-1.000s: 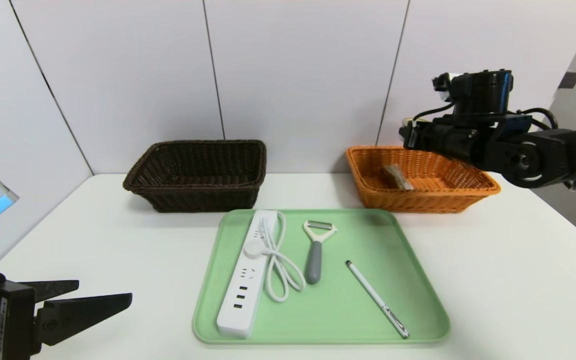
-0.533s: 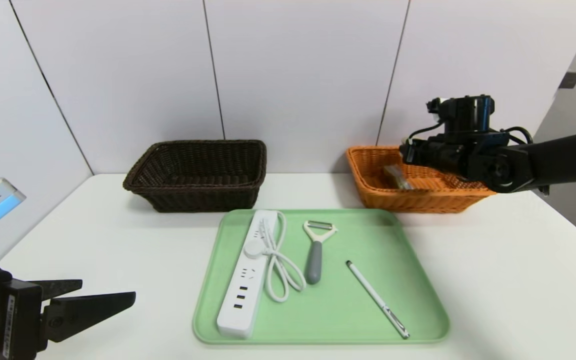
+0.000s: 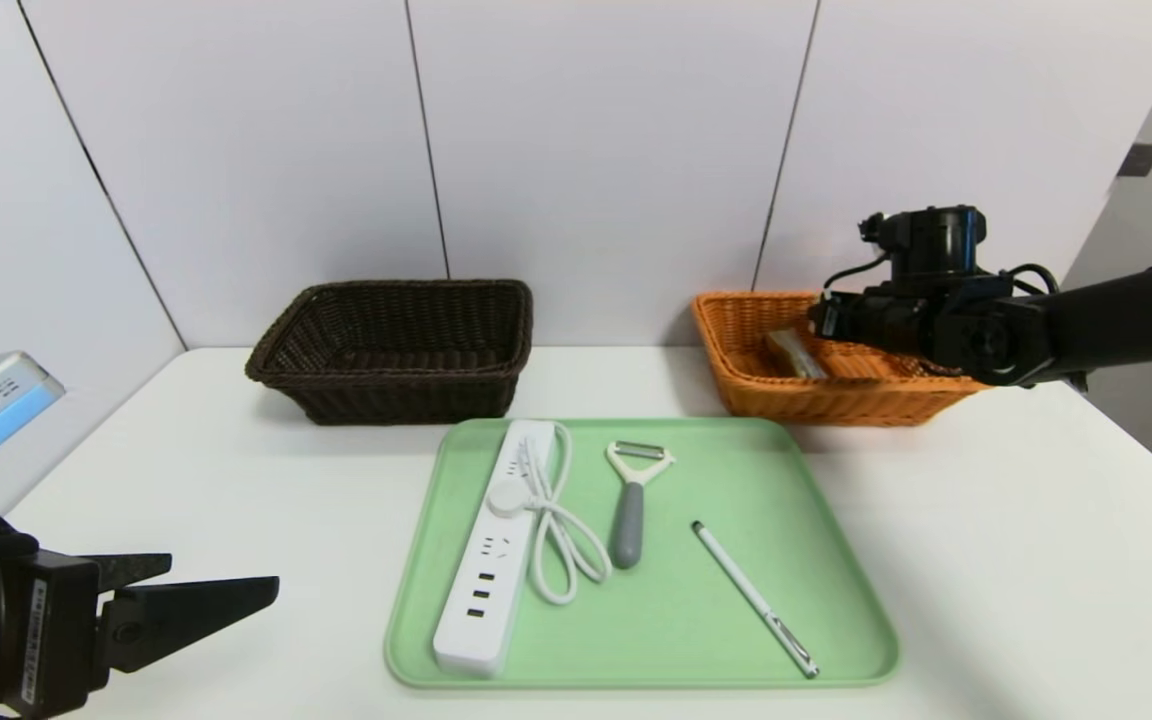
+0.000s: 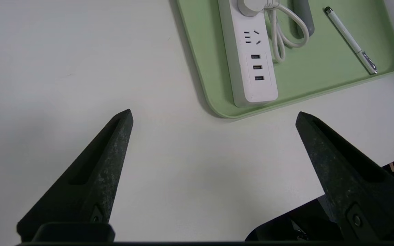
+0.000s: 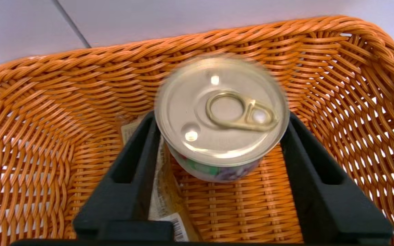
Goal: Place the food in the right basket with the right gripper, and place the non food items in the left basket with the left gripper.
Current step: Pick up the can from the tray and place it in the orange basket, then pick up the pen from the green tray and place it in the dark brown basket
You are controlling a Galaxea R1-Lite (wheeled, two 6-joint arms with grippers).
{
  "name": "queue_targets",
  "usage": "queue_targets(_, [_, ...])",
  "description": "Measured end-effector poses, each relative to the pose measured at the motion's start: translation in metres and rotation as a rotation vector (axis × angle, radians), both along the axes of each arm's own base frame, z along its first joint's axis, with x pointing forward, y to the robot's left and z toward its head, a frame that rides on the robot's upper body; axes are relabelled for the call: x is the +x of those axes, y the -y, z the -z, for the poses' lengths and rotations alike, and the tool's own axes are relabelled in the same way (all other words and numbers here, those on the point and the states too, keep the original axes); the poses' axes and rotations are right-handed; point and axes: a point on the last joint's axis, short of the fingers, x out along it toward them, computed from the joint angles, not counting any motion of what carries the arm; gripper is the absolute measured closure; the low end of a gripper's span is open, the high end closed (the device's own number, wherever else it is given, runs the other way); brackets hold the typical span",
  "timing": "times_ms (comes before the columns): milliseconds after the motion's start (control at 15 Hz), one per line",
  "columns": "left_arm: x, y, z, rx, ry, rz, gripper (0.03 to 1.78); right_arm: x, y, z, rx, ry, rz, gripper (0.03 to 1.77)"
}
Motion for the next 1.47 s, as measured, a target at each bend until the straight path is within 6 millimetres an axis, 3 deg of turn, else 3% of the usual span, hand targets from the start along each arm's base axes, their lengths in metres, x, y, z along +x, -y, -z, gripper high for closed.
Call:
queue_targets(400, [0.001, 0.001, -0.001, -0.006, 0.015, 0.000, 0.12, 0.000, 0.000, -0.005, -0.002, 0.010, 0.013, 0.33])
queue_targets(600, [0.002, 0.001, -0.005, -0.014, 0.035, 0.000, 0.12, -0.013, -0.001, -0.030, -0.004, -0.003, 0.003, 0.26])
queue_targets(733, [0.004, 0.002, -0.011, -0.022, 0.051, 0.000, 0.12, -0.032, -0.005, -0.064, 0.002, -0.039, -0.018, 0.22])
queue_targets(1000, [0.005, 0.003, -0.017, -0.031, 0.068, 0.007, 0.12, -0.092, -0.022, -0.139, 0.055, -0.194, -0.151, 0.17])
queue_targets(1133, [0.005, 0.003, -0.018, -0.032, 0.071, 0.008, 0.12, -0.125, -0.028, -0.147, 0.058, -0.365, -0.230, 0.15])
queue_targets(1267, [0.003, 0.002, -0.019, -0.034, 0.076, 0.009, 0.12, -0.153, -0.035, -0.141, 0.022, -0.551, -0.320, 0.14])
queue_targets(1467, [-0.001, 0.000, -0.018, -0.037, 0.080, 0.009, 0.12, -0.171, -0.056, -0.139, 0.005, -0.627, -0.393, 0.12])
